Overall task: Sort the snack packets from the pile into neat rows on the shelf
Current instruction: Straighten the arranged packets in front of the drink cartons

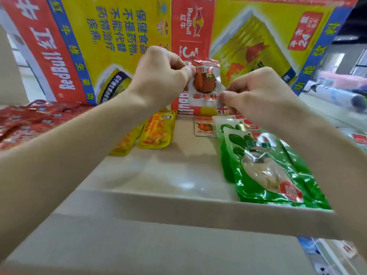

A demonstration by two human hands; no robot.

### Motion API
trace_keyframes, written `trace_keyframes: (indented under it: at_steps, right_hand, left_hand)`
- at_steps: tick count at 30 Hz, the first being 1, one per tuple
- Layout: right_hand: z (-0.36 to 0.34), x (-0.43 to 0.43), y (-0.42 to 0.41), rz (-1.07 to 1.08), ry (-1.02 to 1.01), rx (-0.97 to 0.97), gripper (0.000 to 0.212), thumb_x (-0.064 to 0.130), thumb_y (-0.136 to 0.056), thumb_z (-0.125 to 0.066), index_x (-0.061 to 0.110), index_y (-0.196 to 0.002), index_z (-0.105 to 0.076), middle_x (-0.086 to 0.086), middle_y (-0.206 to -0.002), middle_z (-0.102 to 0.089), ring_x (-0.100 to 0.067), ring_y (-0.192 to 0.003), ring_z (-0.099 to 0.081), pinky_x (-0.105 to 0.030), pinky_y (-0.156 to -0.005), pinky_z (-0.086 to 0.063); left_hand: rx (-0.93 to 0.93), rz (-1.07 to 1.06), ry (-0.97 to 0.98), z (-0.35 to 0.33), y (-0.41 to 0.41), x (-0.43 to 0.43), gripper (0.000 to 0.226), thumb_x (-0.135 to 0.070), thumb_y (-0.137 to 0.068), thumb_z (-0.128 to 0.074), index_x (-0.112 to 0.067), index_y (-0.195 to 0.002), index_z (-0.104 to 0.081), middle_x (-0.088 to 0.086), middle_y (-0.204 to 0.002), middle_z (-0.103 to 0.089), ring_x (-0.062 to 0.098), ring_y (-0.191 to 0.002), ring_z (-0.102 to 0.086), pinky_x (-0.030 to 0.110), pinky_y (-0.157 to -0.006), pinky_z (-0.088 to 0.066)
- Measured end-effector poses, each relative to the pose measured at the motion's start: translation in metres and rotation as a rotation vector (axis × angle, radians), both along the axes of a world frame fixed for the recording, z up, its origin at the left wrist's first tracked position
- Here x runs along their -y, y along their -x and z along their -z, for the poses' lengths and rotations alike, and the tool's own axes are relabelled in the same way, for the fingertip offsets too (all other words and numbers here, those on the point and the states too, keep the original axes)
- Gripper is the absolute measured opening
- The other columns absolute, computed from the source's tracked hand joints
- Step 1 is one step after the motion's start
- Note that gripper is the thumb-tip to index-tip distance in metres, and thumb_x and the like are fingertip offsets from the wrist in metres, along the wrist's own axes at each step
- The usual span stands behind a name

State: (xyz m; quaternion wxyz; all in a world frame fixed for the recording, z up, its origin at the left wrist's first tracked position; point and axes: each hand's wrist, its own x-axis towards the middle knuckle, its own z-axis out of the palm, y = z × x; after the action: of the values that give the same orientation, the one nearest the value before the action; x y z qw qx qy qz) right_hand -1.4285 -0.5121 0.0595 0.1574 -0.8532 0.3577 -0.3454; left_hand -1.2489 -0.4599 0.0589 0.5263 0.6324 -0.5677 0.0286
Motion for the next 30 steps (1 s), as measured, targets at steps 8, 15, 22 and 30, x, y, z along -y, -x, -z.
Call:
trace_keyframes:
  at_steps: [8,15,22,30]
  right_hand:
    - [-0.002,0.03,-0.031,0.122,-0.031,-0.308,0.023,0.019,-0.085,-0.061,-0.002,-0.09,-0.07,-0.012,-0.062,-0.053,-0.025,-0.055,-0.048,-0.032,-0.05,-0.04]
    - [0.009,0.038,-0.037,0.139,-0.097,-0.512,0.025,0.032,-0.093,-0.061,0.015,-0.081,-0.076,-0.001,-0.058,-0.054,-0.015,-0.05,-0.046,-0.022,-0.044,-0.032]
    - [0.008,0.048,-0.03,0.116,-0.043,-0.402,0.035,0.031,-0.097,-0.056,0.005,-0.084,-0.074,0.006,-0.031,-0.036,-0.011,-0.027,-0.028,-0.016,-0.029,-0.023]
    - [0.009,0.053,-0.017,0.119,0.015,-0.359,0.039,0.033,-0.097,-0.055,0.001,-0.083,-0.073,0.0,-0.04,-0.034,-0.011,-0.032,-0.028,-0.016,-0.032,-0.029]
  left_hand:
    - [0.008,-0.008,-0.315,0.02,-0.021,0.042,0.028,-0.021,-0.094,-0.064,-0.004,-0.073,-0.071,0.0,-0.055,-0.053,0.013,-0.049,-0.045,0.021,-0.048,-0.034]
    - [0.119,0.013,-0.498,0.041,-0.027,0.058,0.036,-0.021,-0.094,-0.063,-0.011,-0.059,-0.069,-0.001,-0.047,-0.054,0.003,-0.031,-0.045,0.013,-0.034,-0.03]
    - [0.249,0.027,-0.522,0.051,-0.023,0.062,0.032,-0.028,-0.093,-0.066,-0.006,-0.071,-0.074,0.009,-0.064,-0.065,0.016,-0.053,-0.052,0.026,-0.049,-0.043]
    - [0.405,-0.026,-0.551,0.062,-0.021,0.065,0.029,-0.041,-0.091,-0.066,-0.024,-0.067,-0.068,-0.005,-0.069,-0.063,0.018,-0.07,-0.063,0.03,-0.06,-0.048]
